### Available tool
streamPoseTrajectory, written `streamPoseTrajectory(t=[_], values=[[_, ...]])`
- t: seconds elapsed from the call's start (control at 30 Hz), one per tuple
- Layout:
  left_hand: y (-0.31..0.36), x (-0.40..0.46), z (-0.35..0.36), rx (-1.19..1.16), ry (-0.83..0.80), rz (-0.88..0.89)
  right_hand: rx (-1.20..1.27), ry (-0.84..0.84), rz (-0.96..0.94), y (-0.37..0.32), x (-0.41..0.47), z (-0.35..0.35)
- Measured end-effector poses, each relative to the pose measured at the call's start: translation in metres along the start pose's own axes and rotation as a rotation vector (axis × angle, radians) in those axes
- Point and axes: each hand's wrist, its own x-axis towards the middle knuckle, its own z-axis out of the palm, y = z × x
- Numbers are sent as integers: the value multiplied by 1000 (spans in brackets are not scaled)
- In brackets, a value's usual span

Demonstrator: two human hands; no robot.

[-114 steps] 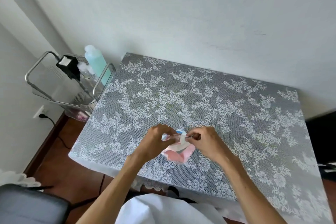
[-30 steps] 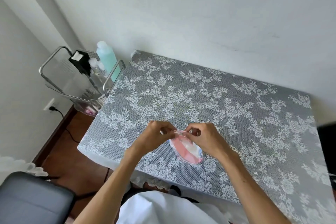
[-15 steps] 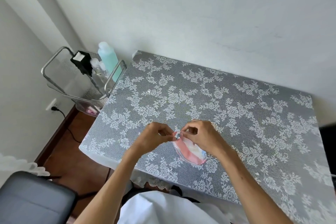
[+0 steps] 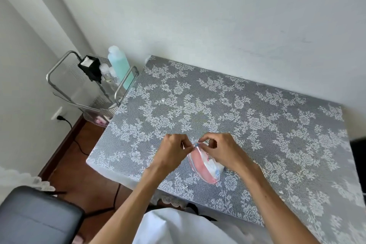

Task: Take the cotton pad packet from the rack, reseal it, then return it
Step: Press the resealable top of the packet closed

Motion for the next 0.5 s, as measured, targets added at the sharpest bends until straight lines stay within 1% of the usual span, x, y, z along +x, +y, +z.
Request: streamPoseTrajectory(t=[0.13,0.27,0.33,0.4,0.5], values=[[6,1,0,71,67,-12,-7,15,-3,1,1,-1],[12,0,6,192,191,15,4,15,12,0,1,-2],[14,2,8,145,182,60,-7,24,6,0,3,-2],[14,5,9,83,136,92,-57,44,-14,-1,5,-5],[9,8,9,-15,107,72,-88,52,-11,-1,8,-7]])
